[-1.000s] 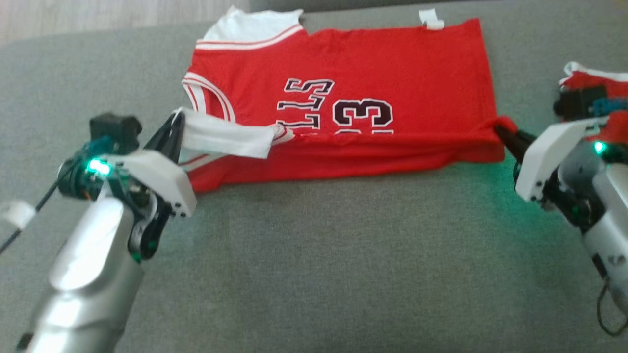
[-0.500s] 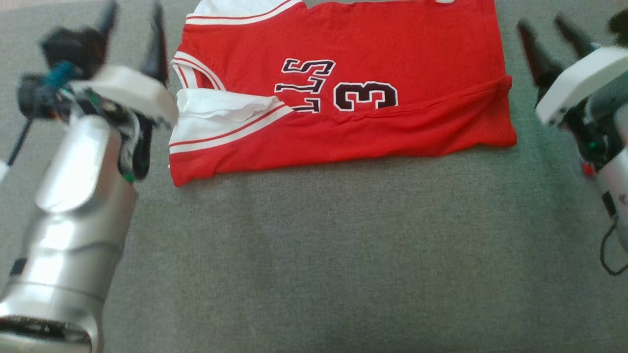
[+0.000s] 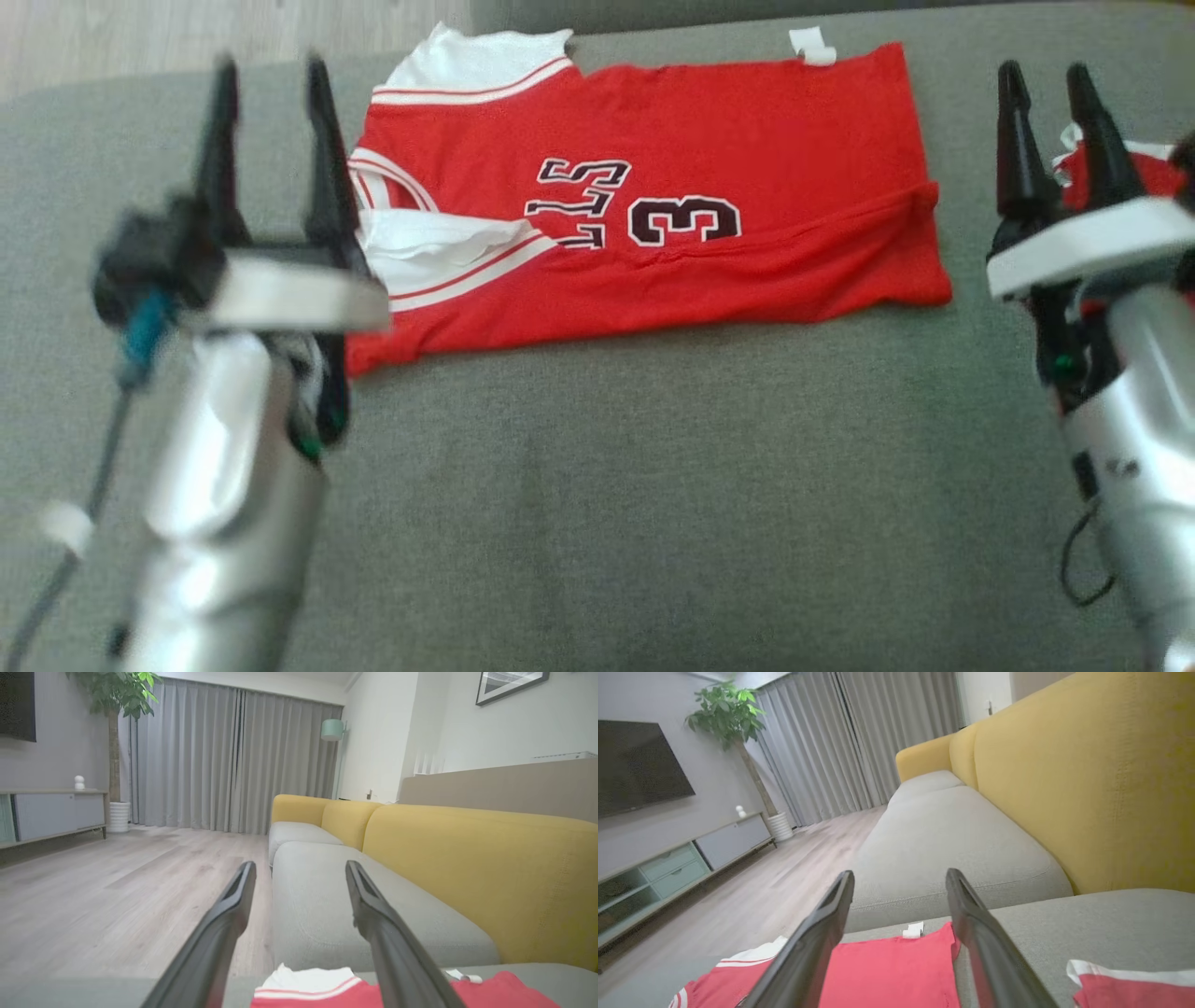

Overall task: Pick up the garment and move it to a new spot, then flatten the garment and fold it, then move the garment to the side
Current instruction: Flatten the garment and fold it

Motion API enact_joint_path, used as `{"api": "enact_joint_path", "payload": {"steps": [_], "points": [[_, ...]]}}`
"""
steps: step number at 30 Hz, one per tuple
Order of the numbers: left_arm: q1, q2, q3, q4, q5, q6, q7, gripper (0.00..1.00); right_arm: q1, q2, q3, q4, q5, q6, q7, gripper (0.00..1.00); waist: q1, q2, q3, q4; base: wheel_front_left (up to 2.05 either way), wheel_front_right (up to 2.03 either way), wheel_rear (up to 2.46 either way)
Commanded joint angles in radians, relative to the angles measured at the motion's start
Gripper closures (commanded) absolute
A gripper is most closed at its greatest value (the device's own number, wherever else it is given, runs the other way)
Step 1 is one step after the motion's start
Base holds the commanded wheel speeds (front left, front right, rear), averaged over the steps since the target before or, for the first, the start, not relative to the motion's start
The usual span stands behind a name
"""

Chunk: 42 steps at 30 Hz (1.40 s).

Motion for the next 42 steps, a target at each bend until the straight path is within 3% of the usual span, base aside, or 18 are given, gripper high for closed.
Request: {"api": "enact_joint_path", "payload": {"steps": [1,6,10,12,20,35,42], "points": [[0.035,0.007,0.041,-0.05,0.018,0.008,-0.004,0.0,0.032,0.021,-0.038,-0.071,-0.034,-0.001,-0.01,0.0,0.0001,0.0,-0.021,-0.003,0.0,0.0,0.0],[0.191,-0.045,0.081,-0.103,0.054,0.01,-0.004,0.0,0.203,0.13,-0.174,-0.191,-0.164,-0.001,-0.011,0.0,0.0001,0.0,-0.06,-0.006,0.0,0.0,0.0],[0.319,-0.085,0.115,-0.103,0.074,-0.004,-0.004,0.0,0.362,0.224,-0.229,-0.264,-0.272,-0.001,-0.011,0.0,0.0001,0.0,-0.091,-0.012,0.0,0.0,0.0],[0.342,-0.093,0.126,-0.101,0.076,-0.008,-0.004,0.0,0.39,0.239,-0.238,-0.278,-0.281,-0.001,-0.011,0.0,0.0001,0.0,-0.094,-0.014,0.0,0.0,0.0],[0.342,-0.104,0.126,-0.034,0.11,-0.016,-0.004,0.0,0.408,0.26,-0.237,-0.3,-0.299,-0.001,-0.011,0.0,0.0001,0.0,-0.087,-0.031,0.0,0.0,0.0],[0.165,-0.049,0.132,0.349,0.164,0.082,0.068,0.0,0.373,0.266,-0.197,-0.313,-0.29,-0.001,-0.011,0.0,0.0001,0.0,-0.003,-0.084,0.0,0.0,0.0],[0.102,-0.034,0.116,0.477,0.176,0.1,0.117,0.0,0.365,0.268,-0.189,-0.323,-0.276,-0.001,-0.011,0.0,0.0001,0.0,0.027,-0.101,0.0,0.0,0.0]]}}
